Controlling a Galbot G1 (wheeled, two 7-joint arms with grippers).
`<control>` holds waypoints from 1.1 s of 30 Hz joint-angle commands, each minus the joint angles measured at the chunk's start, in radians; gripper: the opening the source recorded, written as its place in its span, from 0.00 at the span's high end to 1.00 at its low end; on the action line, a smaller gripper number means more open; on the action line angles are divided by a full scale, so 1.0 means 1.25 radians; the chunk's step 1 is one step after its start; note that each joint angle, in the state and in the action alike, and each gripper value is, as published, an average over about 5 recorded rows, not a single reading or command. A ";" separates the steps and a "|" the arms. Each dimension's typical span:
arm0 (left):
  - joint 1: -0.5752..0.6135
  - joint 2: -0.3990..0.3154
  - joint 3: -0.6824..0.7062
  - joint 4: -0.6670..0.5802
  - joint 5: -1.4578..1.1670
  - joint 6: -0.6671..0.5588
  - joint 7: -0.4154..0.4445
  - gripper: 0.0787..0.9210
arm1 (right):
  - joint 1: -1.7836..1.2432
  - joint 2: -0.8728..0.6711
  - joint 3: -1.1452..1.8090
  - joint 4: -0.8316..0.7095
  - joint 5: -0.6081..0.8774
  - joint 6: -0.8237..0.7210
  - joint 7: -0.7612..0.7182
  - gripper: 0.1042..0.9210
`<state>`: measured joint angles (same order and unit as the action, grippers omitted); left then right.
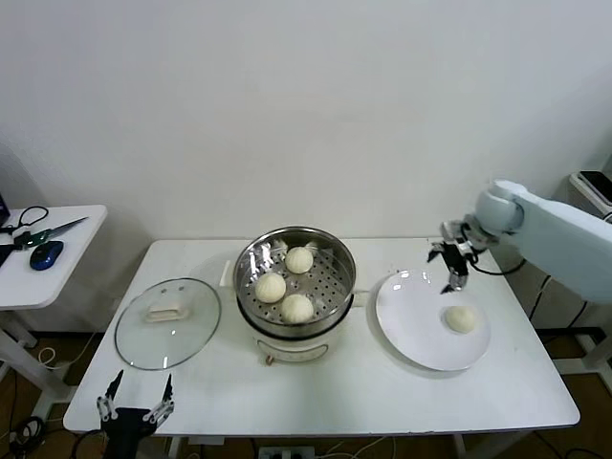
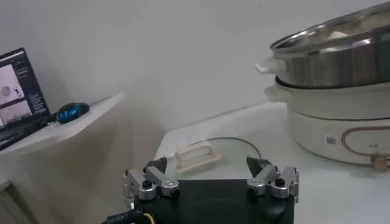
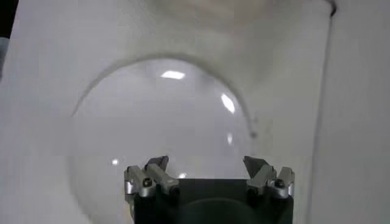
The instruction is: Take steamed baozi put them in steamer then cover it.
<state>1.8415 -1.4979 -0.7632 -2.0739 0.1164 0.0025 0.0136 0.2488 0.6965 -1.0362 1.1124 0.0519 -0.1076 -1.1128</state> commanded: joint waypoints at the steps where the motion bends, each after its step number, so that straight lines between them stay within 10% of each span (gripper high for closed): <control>1: 0.006 -0.005 -0.002 -0.001 0.007 0.001 0.000 0.12 | -0.231 -0.059 0.191 -0.079 -0.128 0.008 -0.008 0.12; 33: 0.009 -0.012 -0.007 0.008 0.013 -0.001 0.003 0.12 | -0.225 0.091 0.213 -0.217 -0.167 0.032 -0.010 0.12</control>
<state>1.8533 -1.5124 -0.7721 -2.0647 0.1316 0.0002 0.0167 -0.0264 0.7895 -0.7730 0.8670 -0.1509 -0.0697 -1.1222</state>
